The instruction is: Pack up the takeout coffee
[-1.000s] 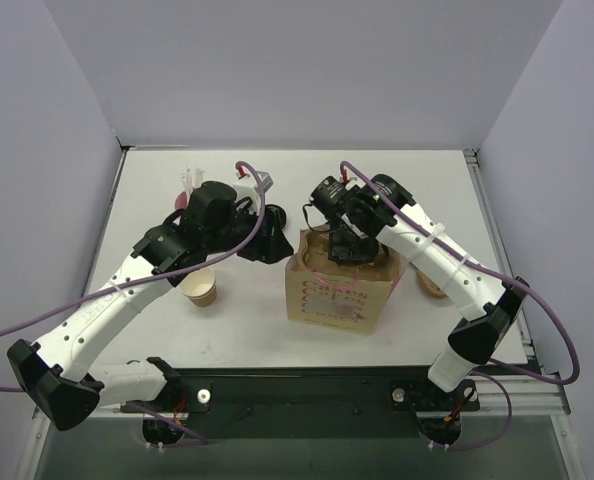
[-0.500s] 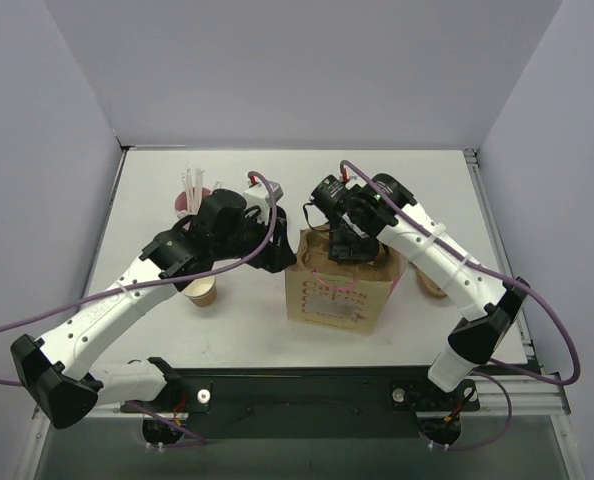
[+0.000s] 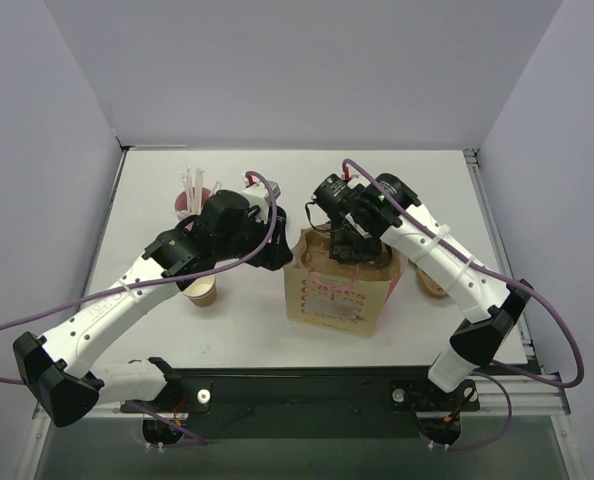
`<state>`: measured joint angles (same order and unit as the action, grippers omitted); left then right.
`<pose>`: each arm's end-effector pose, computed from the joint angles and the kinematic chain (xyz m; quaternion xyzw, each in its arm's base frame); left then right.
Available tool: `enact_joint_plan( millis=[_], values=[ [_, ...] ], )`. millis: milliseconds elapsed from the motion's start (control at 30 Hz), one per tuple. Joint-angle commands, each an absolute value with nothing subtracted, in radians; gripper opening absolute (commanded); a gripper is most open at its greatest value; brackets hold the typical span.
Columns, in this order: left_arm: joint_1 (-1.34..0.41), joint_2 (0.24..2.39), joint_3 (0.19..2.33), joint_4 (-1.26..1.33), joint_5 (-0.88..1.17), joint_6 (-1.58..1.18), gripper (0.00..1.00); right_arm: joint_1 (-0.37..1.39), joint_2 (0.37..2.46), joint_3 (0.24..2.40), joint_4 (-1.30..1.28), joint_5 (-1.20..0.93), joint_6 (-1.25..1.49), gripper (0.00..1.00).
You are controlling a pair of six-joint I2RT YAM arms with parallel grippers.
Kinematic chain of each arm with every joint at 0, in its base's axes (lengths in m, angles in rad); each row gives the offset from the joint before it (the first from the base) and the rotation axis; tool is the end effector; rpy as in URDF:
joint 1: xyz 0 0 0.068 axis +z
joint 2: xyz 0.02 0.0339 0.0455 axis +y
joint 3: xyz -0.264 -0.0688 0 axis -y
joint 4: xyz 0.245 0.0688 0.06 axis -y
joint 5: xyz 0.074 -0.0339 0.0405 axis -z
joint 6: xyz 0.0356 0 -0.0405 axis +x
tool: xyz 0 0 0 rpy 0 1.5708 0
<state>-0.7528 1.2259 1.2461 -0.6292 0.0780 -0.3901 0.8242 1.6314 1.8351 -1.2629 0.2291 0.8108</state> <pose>0.1910 -0.1827 0.3643 0.1775 0.8681 -0.2791 0.3701 0.2212 0.2272 0.3906 0.0225 0.9613 0.1077 0.2526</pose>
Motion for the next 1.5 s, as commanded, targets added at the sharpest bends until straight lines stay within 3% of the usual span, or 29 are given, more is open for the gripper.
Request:
enact_joint_plan(
  millis=[0,500,1100,1467],
  values=[
    [-0.753,1.206,1.273,-0.672,0.028,-0.394,0.68,0.821,1.572,1.829,-1.41,0.271,0.808,0.29],
    [-0.755,1.14,1.328,-0.607,0.118,-0.454,0.7,0.825,1.606,1.786,-1.393,0.284,0.801,0.29],
    [-0.742,1.051,1.333,-0.753,-0.146,-0.459,0.74,0.842,1.677,1.623,-1.201,0.307,0.782,0.3],
    [-0.738,1.045,1.341,-0.808,-0.202,-0.462,0.74,0.844,1.628,1.419,-1.005,0.299,0.818,0.4]
  ],
)
